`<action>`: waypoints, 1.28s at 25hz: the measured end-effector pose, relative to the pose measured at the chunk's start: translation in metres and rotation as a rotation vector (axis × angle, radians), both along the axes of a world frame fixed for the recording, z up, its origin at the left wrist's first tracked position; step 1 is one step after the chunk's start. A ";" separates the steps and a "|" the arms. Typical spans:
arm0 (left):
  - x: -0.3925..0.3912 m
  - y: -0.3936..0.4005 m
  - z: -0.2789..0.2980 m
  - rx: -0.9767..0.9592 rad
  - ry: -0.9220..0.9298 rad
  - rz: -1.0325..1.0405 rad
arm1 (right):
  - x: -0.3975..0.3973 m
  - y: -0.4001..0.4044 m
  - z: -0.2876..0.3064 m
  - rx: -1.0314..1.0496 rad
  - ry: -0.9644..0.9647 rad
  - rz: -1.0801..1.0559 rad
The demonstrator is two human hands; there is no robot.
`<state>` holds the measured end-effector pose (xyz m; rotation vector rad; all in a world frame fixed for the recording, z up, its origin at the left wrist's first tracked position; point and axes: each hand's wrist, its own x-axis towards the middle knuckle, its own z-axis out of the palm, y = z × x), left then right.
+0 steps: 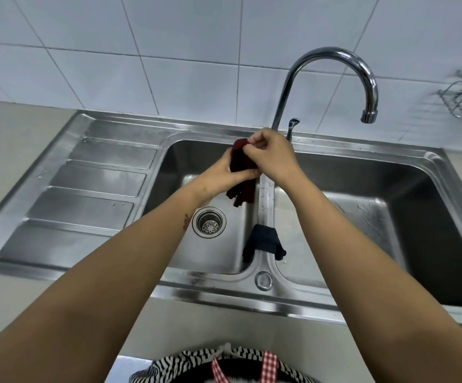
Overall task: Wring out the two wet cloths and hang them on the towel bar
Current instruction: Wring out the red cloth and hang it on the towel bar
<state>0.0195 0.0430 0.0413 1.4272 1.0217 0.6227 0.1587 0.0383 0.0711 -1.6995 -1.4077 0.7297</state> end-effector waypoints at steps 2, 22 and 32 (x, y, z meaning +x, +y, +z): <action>0.000 -0.005 0.005 -0.014 -0.070 -0.004 | -0.009 0.000 0.006 0.008 0.065 0.011; -0.042 -0.012 -0.008 -0.274 0.628 0.002 | -0.031 -0.061 -0.065 -0.923 1.108 0.225; -0.073 -0.021 -0.019 1.227 0.601 -0.171 | -0.036 -0.058 -0.020 -1.064 1.154 0.744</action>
